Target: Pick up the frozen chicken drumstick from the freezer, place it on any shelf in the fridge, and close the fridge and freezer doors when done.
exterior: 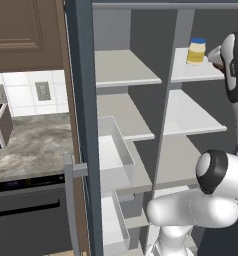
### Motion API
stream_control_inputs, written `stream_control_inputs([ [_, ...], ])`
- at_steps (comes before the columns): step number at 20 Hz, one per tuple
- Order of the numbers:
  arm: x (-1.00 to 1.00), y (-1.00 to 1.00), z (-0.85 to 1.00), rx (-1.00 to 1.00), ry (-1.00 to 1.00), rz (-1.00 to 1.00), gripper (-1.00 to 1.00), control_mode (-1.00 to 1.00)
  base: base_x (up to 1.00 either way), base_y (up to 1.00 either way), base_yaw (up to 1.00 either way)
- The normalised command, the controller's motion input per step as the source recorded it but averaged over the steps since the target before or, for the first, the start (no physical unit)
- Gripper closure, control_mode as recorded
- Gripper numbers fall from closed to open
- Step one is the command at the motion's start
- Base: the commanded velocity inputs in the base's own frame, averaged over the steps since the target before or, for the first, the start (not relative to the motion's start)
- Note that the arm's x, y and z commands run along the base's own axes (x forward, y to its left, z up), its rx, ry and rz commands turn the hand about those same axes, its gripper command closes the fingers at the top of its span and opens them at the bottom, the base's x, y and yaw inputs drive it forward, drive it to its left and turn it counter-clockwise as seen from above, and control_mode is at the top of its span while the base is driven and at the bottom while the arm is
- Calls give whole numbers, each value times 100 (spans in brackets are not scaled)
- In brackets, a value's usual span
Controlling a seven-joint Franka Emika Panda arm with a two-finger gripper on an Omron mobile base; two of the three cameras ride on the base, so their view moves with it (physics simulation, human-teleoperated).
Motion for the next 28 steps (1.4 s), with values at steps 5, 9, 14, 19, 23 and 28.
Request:
stream_control_inputs([
  [5,65,7,-26,0,0,0,100,-100,0,0,0],
  [9,82,26,-5,-2,0,0,100,-100,0,0,0],
  [14,86,40,0,-2,0,0,100,-100,0,0,0],
  [19,70,29,0,-4,0,0,-100,-100,0,0,0],
  [23,12,3,0,0,0,-1,-100,-100,0,0,0],
  [28,-26,0,5,0,-1,0,-100,-100,0,0,0],
])
